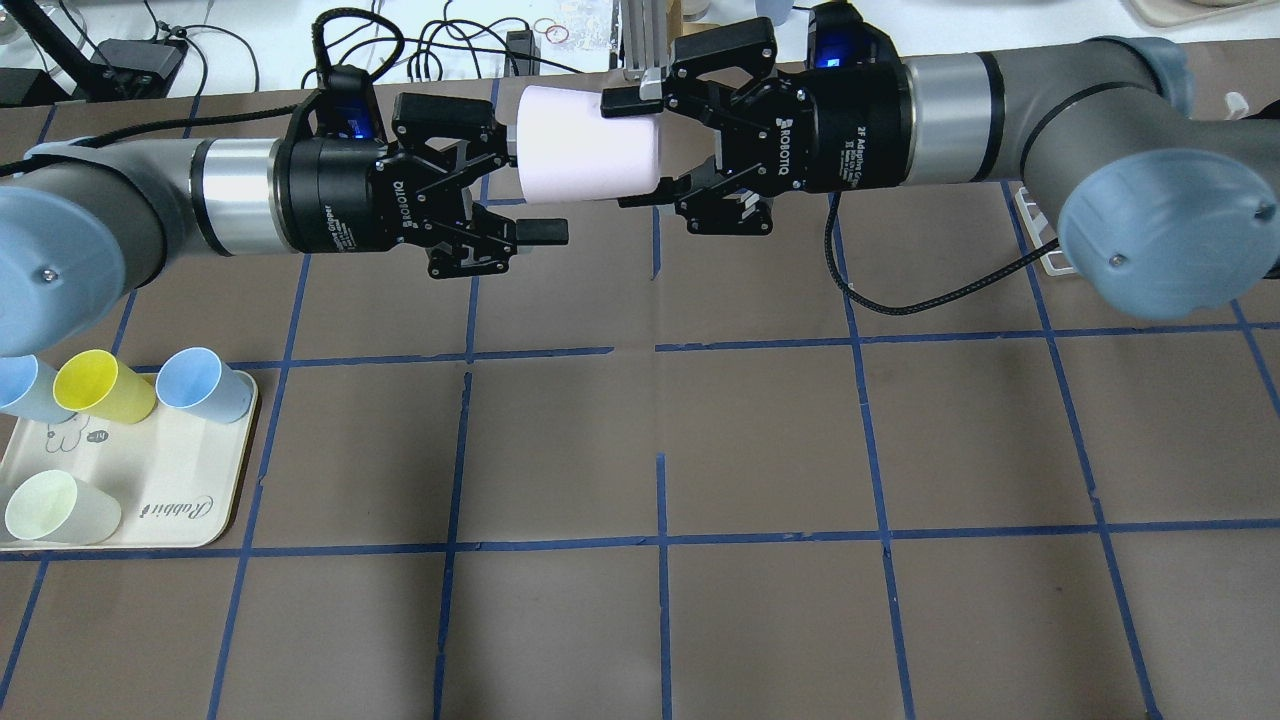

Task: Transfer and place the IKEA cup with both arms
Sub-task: 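Close the left gripper on the pink cup's rim beside the right gripper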

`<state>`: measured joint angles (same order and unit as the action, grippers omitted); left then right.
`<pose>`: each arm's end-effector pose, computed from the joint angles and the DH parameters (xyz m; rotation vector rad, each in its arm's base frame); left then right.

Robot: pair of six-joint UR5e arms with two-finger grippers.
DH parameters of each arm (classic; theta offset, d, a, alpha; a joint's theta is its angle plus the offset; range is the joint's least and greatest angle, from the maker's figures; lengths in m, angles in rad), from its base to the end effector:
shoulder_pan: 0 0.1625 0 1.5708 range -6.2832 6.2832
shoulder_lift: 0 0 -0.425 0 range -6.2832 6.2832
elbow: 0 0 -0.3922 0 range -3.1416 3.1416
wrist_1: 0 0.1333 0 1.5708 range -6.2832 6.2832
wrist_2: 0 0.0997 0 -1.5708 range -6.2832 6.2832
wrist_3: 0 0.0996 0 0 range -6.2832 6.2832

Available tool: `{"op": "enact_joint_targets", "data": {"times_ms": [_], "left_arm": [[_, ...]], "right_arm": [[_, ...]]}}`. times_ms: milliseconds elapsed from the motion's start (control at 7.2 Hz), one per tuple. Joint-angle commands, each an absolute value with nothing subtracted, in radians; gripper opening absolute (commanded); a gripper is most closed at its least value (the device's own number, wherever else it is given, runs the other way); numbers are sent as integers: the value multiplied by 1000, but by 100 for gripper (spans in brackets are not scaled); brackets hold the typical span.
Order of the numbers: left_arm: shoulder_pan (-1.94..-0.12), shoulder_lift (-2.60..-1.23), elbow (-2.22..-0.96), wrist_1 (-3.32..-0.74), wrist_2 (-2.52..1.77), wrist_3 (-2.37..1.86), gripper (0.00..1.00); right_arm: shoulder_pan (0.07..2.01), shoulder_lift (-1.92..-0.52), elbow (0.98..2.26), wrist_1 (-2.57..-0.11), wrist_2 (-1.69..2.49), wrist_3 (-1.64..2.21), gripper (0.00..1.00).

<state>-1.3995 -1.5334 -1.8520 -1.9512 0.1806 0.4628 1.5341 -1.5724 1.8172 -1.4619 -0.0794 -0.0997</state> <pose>-0.1537 -0.4682 0.4197 0.2007 -1.7059 -0.0773 0.2152 -0.4788 0.4505 0.2171 1.6342 0.1876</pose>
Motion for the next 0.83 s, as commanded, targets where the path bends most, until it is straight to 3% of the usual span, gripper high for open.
{"op": "enact_joint_targets", "data": {"times_ms": [0, 417, 556, 694], "left_arm": [[-1396, -1531, -1855, -1951, 179, 488, 47], [-1396, -1520, -1853, -1951, 178, 491, 43], [-1396, -1520, -1852, -1951, 176, 491, 35], [-1396, -1520, -1852, -1951, 178, 492, 12]], "right_arm": [[1534, -1572, 1816, -1462, -57, -89, 0], [1534, -1572, 1818, -1460, -57, -89, 0], [1535, -1572, 1818, -1460, -57, -89, 0], [1536, -1572, 1818, -1460, -52, -87, 0]]}}
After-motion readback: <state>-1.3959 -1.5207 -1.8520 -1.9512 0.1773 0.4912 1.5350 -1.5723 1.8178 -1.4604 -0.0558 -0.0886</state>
